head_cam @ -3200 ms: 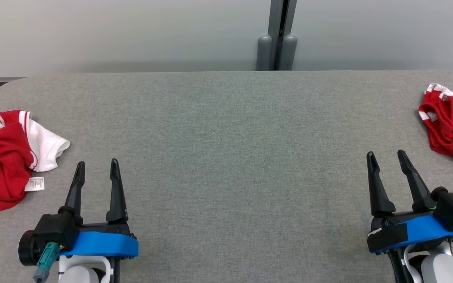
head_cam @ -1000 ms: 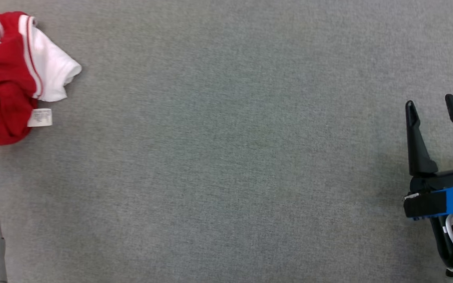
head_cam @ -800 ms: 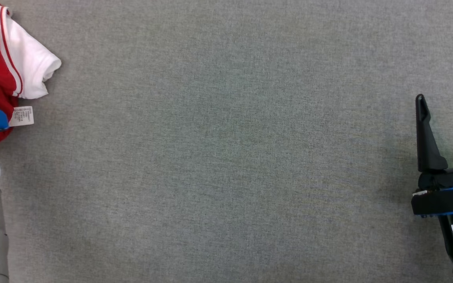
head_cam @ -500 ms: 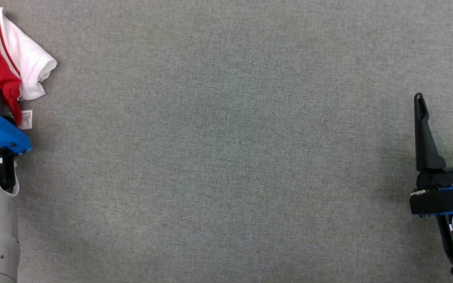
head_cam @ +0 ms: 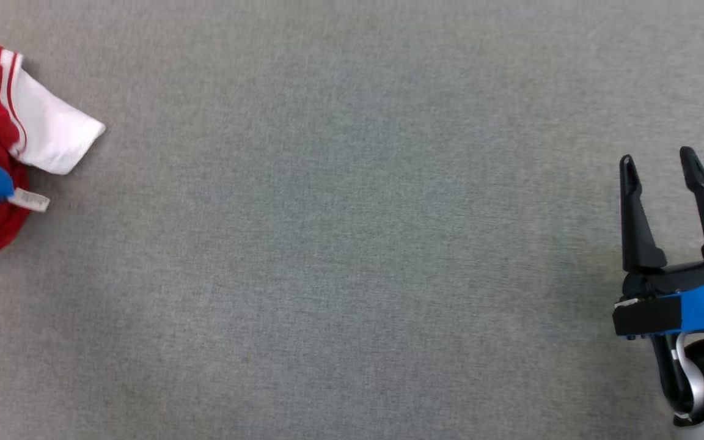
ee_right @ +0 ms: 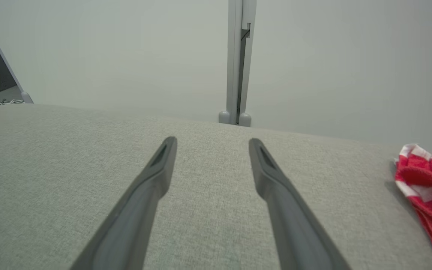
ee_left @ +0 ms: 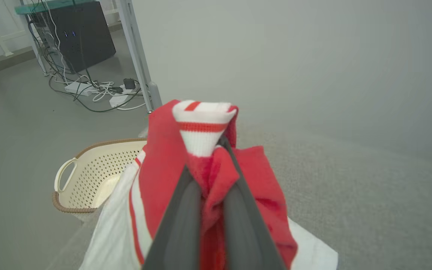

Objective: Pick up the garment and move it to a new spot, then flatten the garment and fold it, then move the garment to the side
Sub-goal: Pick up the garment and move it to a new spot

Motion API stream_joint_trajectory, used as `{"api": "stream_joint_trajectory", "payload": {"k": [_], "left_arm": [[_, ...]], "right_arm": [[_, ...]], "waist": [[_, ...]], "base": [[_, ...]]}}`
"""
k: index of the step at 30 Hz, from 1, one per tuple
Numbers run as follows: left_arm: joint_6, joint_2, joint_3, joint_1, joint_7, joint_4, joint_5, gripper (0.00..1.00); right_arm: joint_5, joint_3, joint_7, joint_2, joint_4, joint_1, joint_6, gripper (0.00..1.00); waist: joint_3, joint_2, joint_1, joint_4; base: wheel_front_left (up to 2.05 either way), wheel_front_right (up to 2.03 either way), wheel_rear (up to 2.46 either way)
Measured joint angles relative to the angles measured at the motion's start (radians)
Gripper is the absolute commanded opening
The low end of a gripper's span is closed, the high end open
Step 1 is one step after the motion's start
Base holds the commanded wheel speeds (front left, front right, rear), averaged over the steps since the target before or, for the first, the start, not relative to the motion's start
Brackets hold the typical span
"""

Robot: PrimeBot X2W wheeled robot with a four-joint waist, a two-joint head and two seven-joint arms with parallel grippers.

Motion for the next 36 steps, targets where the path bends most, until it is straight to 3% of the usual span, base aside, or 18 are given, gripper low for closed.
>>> {"api": "stream_joint_trajectory", "payload": {"k": [8, 20, 28, 36], "left_arm": [[-0.003, -0.005, -0.074, -0.037, -0.019, -0.233, 0.013, 0.0], [-0.003, -0.066, -0.225, -0.025, 0.038, -0.637, 0.023, 0.0], [-0.003, -0.122, -0.312, 0.027, 0.108, -0.765, 0.027, 0.0], [0.003, -0.174, -0.373, 0.194, 0.108, -0.776, 0.009, 0.0]], "right_arm": [[0.018, 0.016, -0.049, 0.037, 0.087, 0.007, 0.0, 1.0], [0.077, 0.064, -0.124, 0.062, 0.219, 0.02, 0.0, 1.0], [0.146, 0.122, -0.172, 0.065, 0.297, -0.003, 0.0, 1.0], [0.164, 0.129, -0.197, 0.064, 0.336, -0.017, 0.0, 1.0]], "waist": [[-0.095, 0.0, -0.0001, -0.075], [-0.176, 0.0, -0.0002, -0.269], [-0.203, 0.0, -0.0001, -0.382], [-0.213, 0.0, -0.0001, -0.404]], "base": [[0.0, 0.0, 0.0], [0.0, 0.0, 0.0], [0.0, 0.0, 0.0], [0.0, 0.0, 0.0]]}}
